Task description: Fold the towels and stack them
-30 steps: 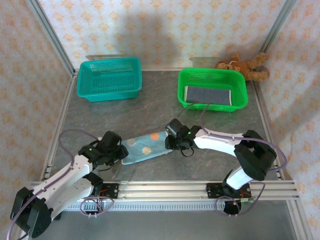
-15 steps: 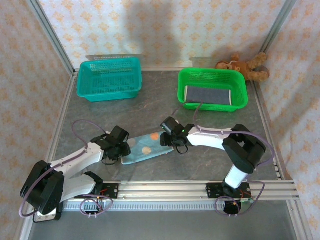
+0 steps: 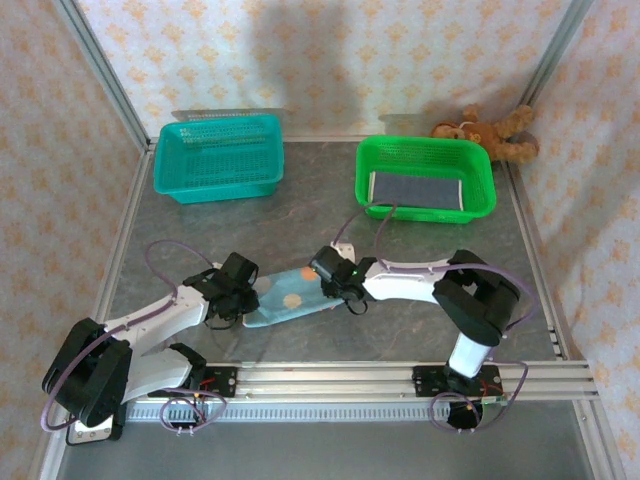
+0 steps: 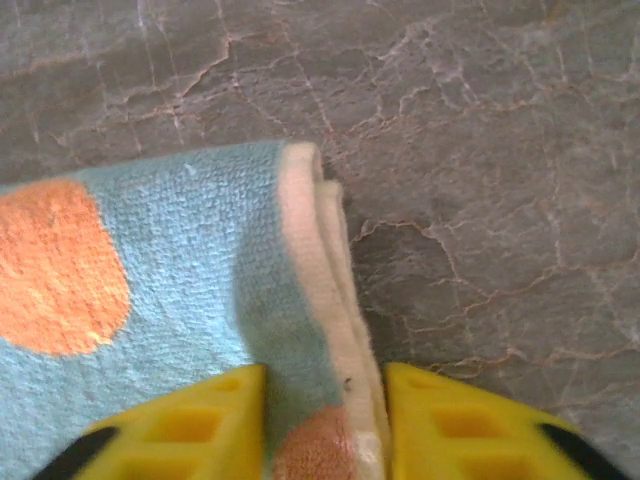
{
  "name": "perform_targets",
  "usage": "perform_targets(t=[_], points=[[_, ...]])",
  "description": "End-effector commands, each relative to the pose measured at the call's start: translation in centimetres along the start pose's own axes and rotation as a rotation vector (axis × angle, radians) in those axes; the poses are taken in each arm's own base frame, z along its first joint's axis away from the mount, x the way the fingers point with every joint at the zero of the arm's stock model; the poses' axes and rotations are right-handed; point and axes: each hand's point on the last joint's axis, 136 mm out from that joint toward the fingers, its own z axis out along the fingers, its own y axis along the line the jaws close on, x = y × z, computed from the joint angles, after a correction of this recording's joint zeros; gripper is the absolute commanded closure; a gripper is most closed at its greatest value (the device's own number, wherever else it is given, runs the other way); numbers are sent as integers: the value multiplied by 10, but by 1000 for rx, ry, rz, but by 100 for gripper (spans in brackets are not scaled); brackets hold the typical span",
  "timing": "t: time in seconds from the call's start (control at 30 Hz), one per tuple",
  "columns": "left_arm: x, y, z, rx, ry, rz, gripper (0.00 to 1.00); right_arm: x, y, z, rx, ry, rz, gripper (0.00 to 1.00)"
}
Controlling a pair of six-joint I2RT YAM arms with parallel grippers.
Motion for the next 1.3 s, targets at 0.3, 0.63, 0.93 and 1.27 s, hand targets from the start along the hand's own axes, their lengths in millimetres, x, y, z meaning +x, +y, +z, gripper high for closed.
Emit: perform_targets(t=[0.3,0.63,0.93,1.27], points=[[-27,-18,-30,71,-98,4,32,-22,-9,-44,112,-23,-9,100],[-46,-38,-49,158,-133,10,3,-140,-13,-100,174,-143,33,100],[-56,-47,-53,191,-140,4,3,-244,-31,-105,249,-210,88,100],[-62,-48,-53,183,-142,-6,2,-308,-66,-129,280,-262,181,100]])
